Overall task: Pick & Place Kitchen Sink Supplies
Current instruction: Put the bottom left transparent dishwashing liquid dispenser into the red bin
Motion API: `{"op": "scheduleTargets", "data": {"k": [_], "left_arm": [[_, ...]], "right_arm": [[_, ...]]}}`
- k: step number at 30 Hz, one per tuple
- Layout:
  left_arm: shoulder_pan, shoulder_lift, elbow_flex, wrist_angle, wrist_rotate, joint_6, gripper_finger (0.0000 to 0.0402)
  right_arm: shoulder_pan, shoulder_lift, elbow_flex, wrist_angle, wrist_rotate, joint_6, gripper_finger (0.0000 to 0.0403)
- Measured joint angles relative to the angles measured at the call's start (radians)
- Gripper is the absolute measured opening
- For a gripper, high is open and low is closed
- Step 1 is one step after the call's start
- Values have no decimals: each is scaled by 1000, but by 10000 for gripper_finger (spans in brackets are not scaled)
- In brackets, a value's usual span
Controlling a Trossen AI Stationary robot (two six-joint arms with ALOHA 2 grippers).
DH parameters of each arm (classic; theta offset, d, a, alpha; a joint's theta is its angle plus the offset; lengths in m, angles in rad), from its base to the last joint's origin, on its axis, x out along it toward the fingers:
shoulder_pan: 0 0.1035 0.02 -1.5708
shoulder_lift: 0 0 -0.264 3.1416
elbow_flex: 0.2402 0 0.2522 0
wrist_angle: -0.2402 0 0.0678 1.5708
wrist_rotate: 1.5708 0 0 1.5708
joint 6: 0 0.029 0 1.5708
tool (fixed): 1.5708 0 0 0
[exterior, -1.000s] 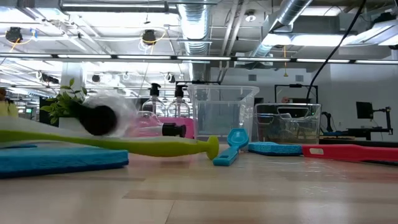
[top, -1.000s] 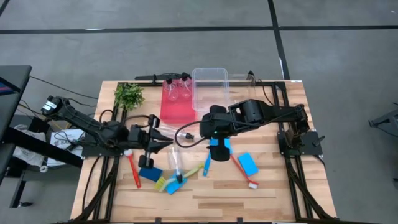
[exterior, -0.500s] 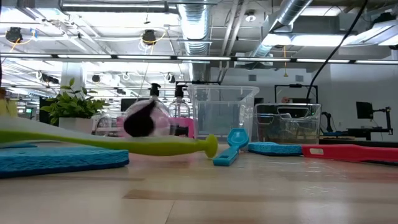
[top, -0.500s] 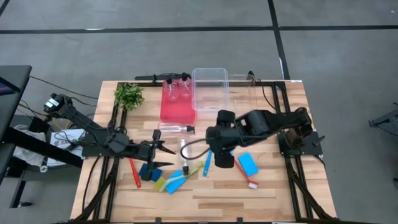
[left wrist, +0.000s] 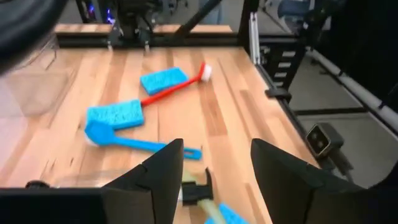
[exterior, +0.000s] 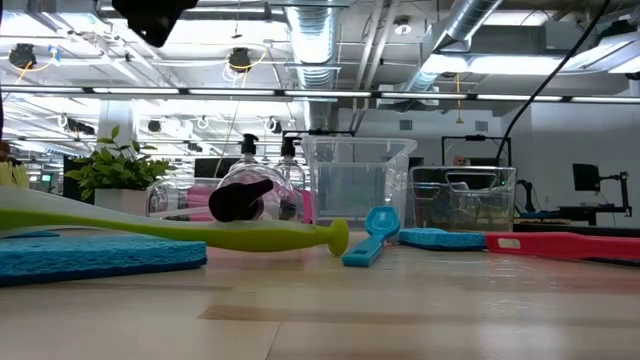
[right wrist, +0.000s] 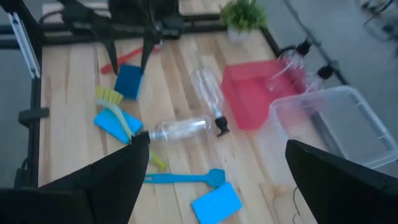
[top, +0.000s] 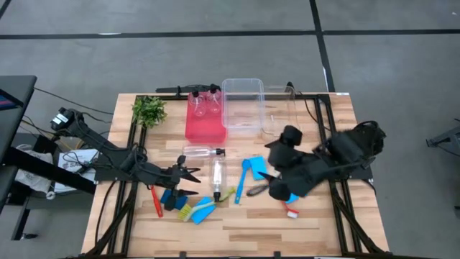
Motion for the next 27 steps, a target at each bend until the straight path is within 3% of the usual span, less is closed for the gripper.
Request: {"op": "scheduleTargets", "data": {"k": [6, 11, 19, 23, 27], "left_arm": [[39, 57, 60, -97, 45, -3, 190], [76, 124, 119, -130, 127, 35, 190], [96, 219, 181, -241, 250, 97, 190], [87, 272, 234, -381, 268, 223, 190], [87, 329, 280, -408, 238, 419, 190]], "right_arm": [[80, -14, -60, 3, 153, 83, 375], [123, -91, -324, 1, 241, 350, 375], [224, -188, -819, 1, 230, 986, 376], [275, -202, -1000, 3, 162, 1227, 375], [309, -194, -1109, 13, 83, 1410, 375]]}}
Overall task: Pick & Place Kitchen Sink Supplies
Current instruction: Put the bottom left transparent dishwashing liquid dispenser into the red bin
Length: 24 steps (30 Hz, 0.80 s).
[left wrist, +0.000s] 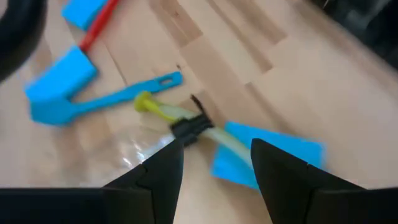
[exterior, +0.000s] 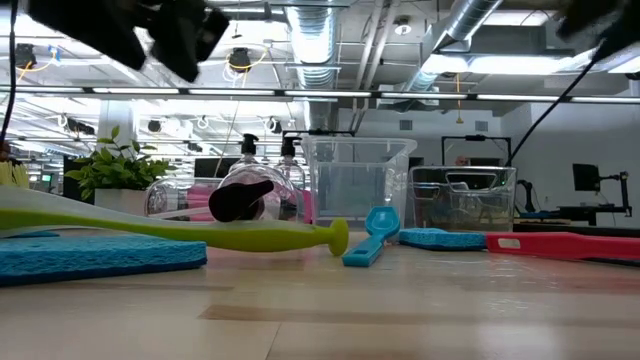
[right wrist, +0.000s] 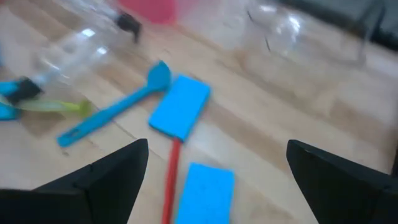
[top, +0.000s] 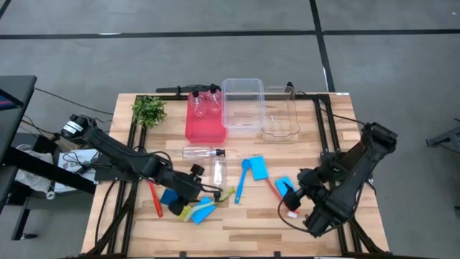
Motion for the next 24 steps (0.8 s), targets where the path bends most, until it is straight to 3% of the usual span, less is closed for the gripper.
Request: {"op": "scheduleTargets", "data": {"k": [7, 17, 21, 24], "left_arm": [[12, 124, 81, 2, -145, 380, 190], [36, 273, 113, 24, -117, 667, 190], [35, 299, 113, 28, -20, 692, 190], [35, 312, 113, 40, -13, 695, 190]], "right_arm": [[33, 40, -38, -1, -13, 99, 374], [35, 52, -39, 3, -33, 99, 374], [35, 52, -39, 3, -54, 97, 374], [35, 52, -39, 4, -55, 86, 374]]}}
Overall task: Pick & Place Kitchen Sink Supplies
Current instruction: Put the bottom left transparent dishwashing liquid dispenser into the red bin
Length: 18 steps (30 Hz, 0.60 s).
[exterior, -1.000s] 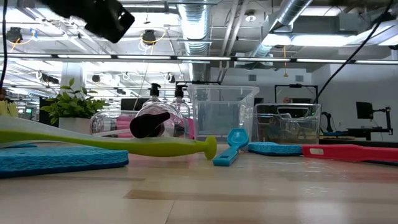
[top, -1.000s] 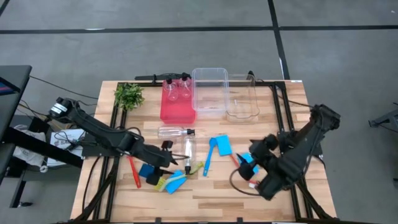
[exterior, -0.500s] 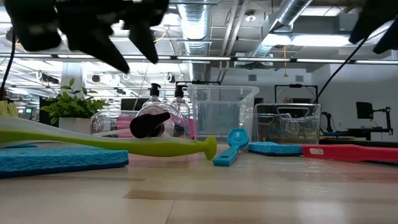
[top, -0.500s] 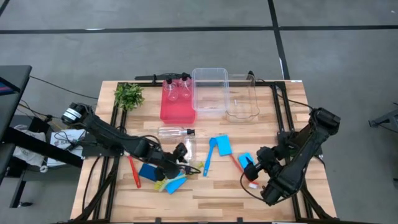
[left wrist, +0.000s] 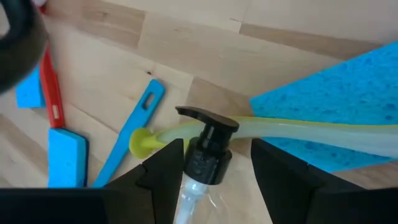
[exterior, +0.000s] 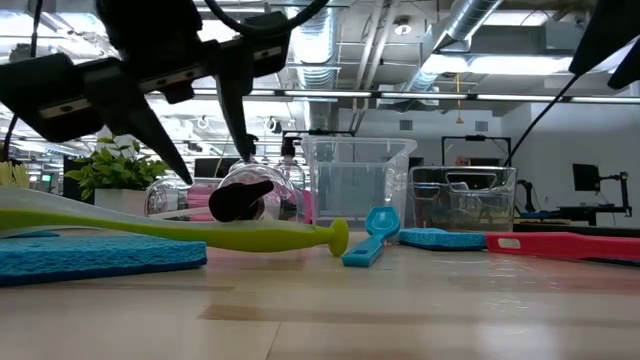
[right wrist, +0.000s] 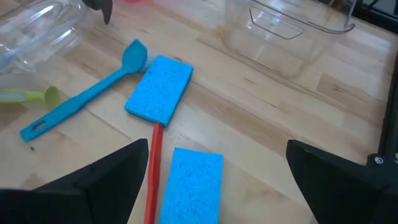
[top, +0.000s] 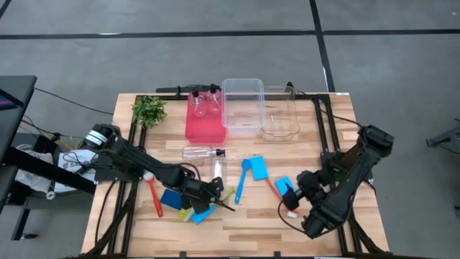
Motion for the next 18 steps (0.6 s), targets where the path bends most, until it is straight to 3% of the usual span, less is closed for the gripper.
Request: {"op": "scheduleTargets", "data": {"k": [18], "left_arm": [[37, 79, 0, 73, 27, 70, 190]], "right_arm": [[0, 0, 0, 4, -1, -11, 374]]}}
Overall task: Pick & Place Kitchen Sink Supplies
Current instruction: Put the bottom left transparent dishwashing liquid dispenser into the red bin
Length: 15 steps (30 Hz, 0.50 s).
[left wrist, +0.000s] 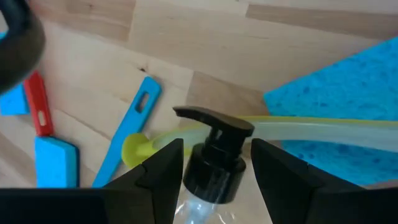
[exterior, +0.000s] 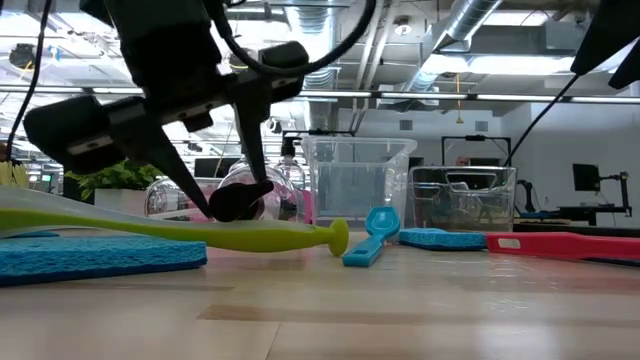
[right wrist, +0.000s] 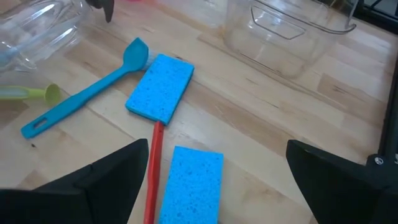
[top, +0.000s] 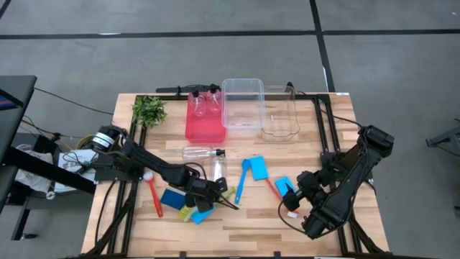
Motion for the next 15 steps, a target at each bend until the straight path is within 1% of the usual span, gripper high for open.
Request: {"op": "scheduleTargets", "data": {"k": [7, 11, 15], "left_arm": [[3, 45, 0, 17, 18, 1, 190], [6, 46, 0, 14, 40, -2, 188], [5, 44, 0, 13, 41, -2, 166]], "right_arm": [[0, 0, 0, 1, -3, -11, 374], [0, 0, 0, 1, -4, -19, 374], [0, 0, 0, 0, -25, -30, 374]]}}
